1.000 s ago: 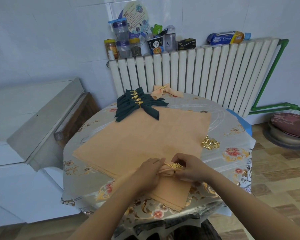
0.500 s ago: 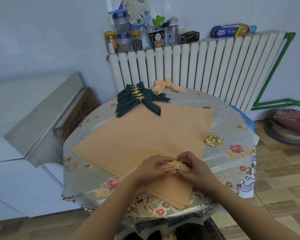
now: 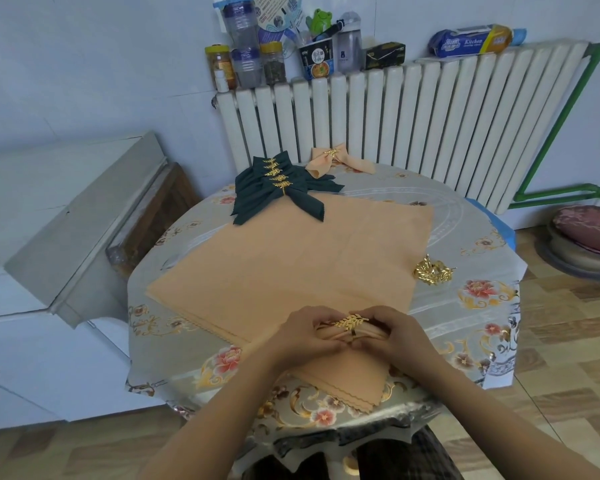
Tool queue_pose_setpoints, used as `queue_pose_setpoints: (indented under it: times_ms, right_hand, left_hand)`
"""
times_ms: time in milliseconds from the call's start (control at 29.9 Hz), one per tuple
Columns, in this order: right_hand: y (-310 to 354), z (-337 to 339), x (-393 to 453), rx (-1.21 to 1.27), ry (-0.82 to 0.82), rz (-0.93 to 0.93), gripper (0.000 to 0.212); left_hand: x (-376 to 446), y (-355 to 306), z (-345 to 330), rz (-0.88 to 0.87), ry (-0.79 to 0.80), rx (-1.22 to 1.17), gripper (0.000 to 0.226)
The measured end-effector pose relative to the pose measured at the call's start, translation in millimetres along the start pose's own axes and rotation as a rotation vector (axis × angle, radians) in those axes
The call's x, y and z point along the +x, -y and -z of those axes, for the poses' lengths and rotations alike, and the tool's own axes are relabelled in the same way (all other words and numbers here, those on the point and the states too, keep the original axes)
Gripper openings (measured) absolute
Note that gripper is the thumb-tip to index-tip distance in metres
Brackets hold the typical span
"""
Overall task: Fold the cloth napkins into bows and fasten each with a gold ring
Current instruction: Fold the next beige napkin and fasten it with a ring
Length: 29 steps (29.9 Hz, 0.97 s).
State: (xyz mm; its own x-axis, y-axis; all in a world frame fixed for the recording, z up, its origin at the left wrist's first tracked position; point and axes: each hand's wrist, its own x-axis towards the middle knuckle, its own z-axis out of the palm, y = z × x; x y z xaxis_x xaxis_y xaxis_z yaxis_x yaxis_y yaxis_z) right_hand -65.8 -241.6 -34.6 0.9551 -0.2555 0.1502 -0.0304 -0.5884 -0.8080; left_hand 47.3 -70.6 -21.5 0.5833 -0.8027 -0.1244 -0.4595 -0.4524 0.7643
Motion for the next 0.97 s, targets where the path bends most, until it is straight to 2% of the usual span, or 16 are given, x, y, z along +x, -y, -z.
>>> queue_pose_setpoints:
  times_ms: [134,200,334,401,501,768,969]
  right_hand:
    - [-1.7,1.6,0.9,-0.019,0.005,-0.014,0.042]
    - [-1.1,3.1,0.9,-0.021,0.006,-0.022,0.039]
    - [0.0,4.0,-0.9,0.007,-0.015,-0.039,0.042]
    - [-1.3,3.5,-1.1,0.027,-0.029,-0.061,0.042]
    - [-2.2,0.8,-0.4,0.042,-0.017,-0.081,0.041]
    - [-4.5,-2.0,-0.4,-0.031,-0.011,-0.036,0.039]
    - [-6.3,-2.4,0.5,-0.089,-0.006,0.0,0.039]
  left_hand:
    - [-1.7,-3.1,-5.1,0.055,-0.076,0.036,0.06]
    - [3.0,-8.3,-2.8,0.012,-0.049,0.199,0.07]
    - [14.1,-21.1,-2.5,-0.12,-0.147,0.463,0.06]
    - [13.3,-20.7,-7.5,-0.196,-0.161,0.415,0.057]
    - [6.7,-15.1,-13.3,-0.193,-0.175,0.296,0.053]
    - [-0.5,-6.5,-9.0,-0.191,-0.235,0.273,0.037]
    - [-11.8,6.5,4.6,-0.175,-0.239,0.326,0.041]
